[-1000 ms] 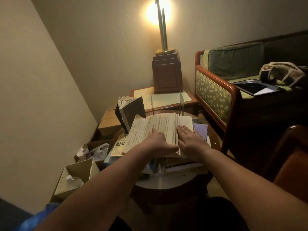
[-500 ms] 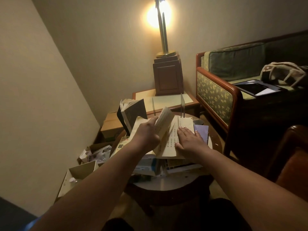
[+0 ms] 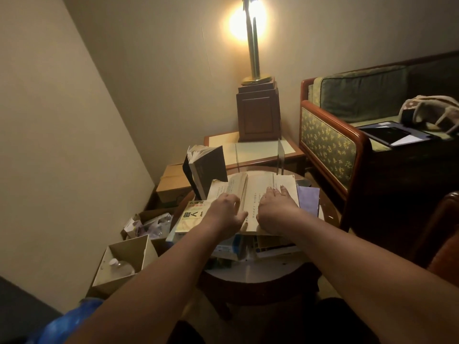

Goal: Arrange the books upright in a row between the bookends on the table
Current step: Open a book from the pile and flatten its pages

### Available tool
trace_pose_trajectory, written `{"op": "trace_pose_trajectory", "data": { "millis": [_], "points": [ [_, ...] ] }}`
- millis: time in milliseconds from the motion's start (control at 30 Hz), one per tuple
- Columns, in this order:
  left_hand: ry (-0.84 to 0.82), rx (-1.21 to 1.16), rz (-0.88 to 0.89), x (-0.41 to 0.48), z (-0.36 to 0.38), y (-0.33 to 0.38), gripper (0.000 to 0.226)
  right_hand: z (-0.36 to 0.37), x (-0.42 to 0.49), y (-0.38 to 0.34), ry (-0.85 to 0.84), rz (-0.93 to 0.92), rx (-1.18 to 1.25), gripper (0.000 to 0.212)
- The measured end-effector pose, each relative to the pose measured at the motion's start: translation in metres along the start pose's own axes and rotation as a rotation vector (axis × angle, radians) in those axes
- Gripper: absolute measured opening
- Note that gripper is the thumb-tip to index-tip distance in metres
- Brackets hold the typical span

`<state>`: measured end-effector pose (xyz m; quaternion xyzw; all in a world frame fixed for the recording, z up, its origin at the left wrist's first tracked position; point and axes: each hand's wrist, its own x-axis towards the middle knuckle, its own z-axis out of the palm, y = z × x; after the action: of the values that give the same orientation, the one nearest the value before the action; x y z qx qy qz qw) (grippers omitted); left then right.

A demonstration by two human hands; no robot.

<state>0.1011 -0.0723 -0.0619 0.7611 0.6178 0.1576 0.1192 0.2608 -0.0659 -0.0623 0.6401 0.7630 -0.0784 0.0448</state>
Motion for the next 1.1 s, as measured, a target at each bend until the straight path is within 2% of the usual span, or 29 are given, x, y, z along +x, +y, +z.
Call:
{"op": "trace_pose_trajectory", "data": {
  "millis": [133,300,433,500,600,667,767,800,867,933,967,1000,1033,1100],
  "points": [
    [0.052,-0.083,-0.04,-0.002,0.01,-0.003,0.043,0.01,0.007,-0.002,0.003,0.024,0.22,0.076],
    [0.141,-0.286,-0.115,0.0,0.006,-0.016,0.026,0.03,0.006,0.01,0.064,-0.037,0.18,0.07],
    [0.258,-0.269,-0.067,-0.003,-0.003,-0.026,0.054,0.035,0.007,0.011,0.095,-0.049,0.162,0.067],
    [0.262,-0.182,-0.023,-0.005,-0.006,-0.031,0.062,0.035,0.006,0.011,0.093,-0.052,0.157,0.067],
    [0.186,0.097,-0.057,-0.01,-0.005,-0.037,0.074,0.033,0.005,0.011,0.09,-0.046,0.151,0.067],
    [0.111,0.253,-0.068,-0.008,-0.001,-0.042,0.079,0.033,0.005,0.01,0.085,-0.047,0.142,0.067],
    [-0.049,0.375,0.034,-0.003,0.009,-0.048,0.093,0.034,0.005,0.01,0.071,-0.04,0.131,0.067],
    [-0.103,0.316,0.06,-0.002,0.013,-0.05,0.096,0.033,0.005,0.01,0.069,-0.039,0.128,0.067],
    [-0.178,0.019,-0.008,-0.003,0.019,-0.049,0.089,0.032,0.004,0.01,0.067,-0.042,0.119,0.067],
    [-0.139,-0.271,-0.142,0.003,0.021,-0.045,0.064,0.032,0.004,0.01,0.063,-0.047,0.102,0.067],
    [-0.107,-0.33,-0.192,0.007,0.021,-0.043,0.051,0.033,0.004,0.01,0.06,-0.049,0.096,0.067],
    [-0.098,-0.318,-0.213,0.012,0.022,-0.04,0.044,0.033,0.005,0.009,0.057,-0.048,0.092,0.067],
    [-0.107,-0.268,-0.205,0.015,0.023,-0.036,0.046,0.034,0.006,0.009,0.057,-0.045,0.092,0.067],
    [-0.154,-0.147,-0.203,0.021,0.03,-0.03,0.064,0.034,0.006,0.008,0.058,-0.036,0.087,0.067]
  ]
}}
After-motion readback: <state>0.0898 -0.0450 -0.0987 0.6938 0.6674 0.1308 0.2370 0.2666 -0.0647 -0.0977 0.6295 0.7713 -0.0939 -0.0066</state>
